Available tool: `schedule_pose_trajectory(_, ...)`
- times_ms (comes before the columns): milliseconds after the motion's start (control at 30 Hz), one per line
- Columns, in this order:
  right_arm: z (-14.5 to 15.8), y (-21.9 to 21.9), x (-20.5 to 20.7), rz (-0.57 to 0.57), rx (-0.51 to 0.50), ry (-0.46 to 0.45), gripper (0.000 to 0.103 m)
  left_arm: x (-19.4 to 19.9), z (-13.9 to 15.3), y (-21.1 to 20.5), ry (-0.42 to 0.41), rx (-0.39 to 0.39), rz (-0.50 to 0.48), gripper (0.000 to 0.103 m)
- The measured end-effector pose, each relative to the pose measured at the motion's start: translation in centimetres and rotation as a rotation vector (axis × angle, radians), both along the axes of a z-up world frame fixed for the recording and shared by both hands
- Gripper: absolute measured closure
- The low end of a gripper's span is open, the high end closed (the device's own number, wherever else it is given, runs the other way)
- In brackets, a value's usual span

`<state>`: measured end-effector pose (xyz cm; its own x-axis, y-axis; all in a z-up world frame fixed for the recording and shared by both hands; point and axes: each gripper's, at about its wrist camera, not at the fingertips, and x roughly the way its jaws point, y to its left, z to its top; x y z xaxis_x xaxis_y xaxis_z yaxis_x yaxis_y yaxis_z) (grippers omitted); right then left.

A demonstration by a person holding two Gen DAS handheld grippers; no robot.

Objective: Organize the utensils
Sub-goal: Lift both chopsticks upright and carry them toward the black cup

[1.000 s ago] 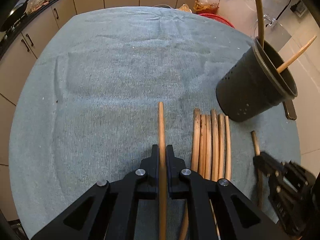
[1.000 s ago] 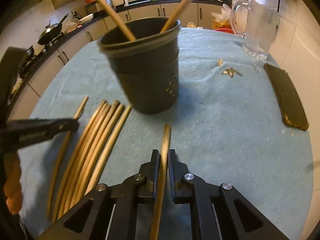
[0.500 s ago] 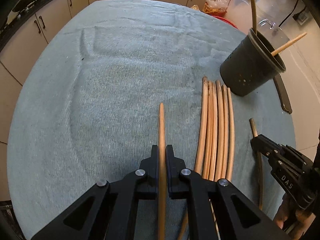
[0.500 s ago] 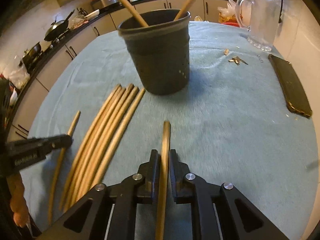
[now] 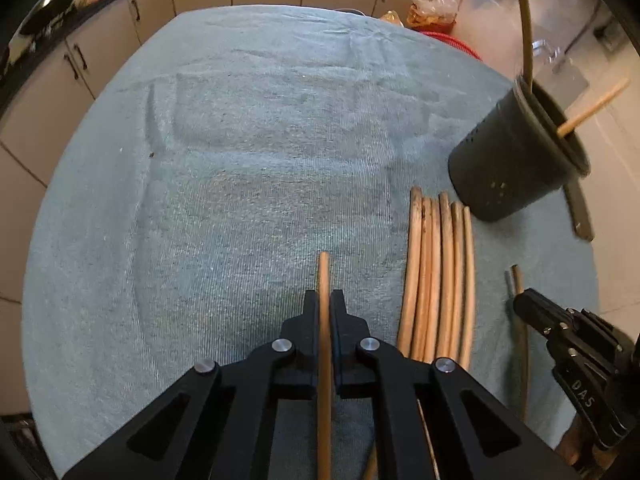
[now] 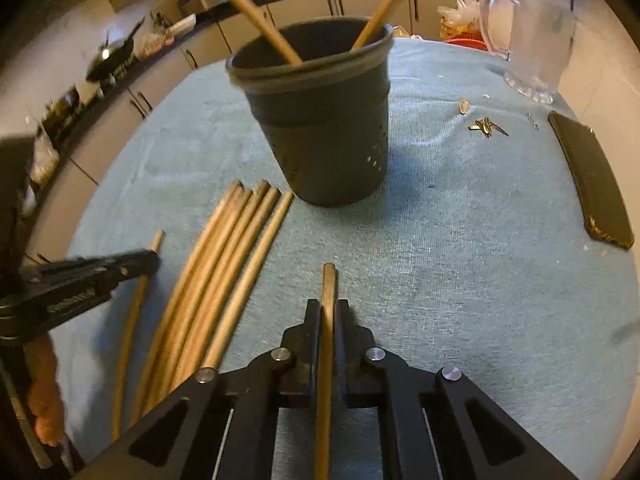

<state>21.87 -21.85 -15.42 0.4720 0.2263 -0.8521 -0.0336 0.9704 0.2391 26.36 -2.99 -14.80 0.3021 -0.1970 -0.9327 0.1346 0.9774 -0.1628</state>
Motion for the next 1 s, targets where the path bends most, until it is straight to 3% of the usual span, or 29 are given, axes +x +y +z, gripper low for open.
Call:
schedule_pose_trajectory(167,4.5,-0.9,-2.6,-0.044,0.020,-0.176,0.095,-0.8,4.3,1.9,-0.147,-0.081,0.018,0.098)
schedule_pose_trajectory(367,8.7,-1.5,-6.2,-0.070,0.044,-0.345,0.095,-4.6,9.5,3.1,-0.338,-0.089,0.050,0.098)
schedule_pose_trajectory(433,9.3,-1.7,-7.2,-0.081,0.040,-0.375,0.095,-8.0,11.3,3.6,-0.382,-0.087,0.058,0.098)
schedule_pose_trajectory(567,10.3,-1.9,-9.4,-0.101,0.044,-0.423,0.095,-10.8,13.2,4.0,-0.452,-0.090,0.076,0.098)
schedule_pose_trajectory(1000,12.3,-2.5,-12.6,-0.116,0.062,-0.513,0.095,-16.3,16.2,4.7,-0.568,-0.068,0.078,0.098)
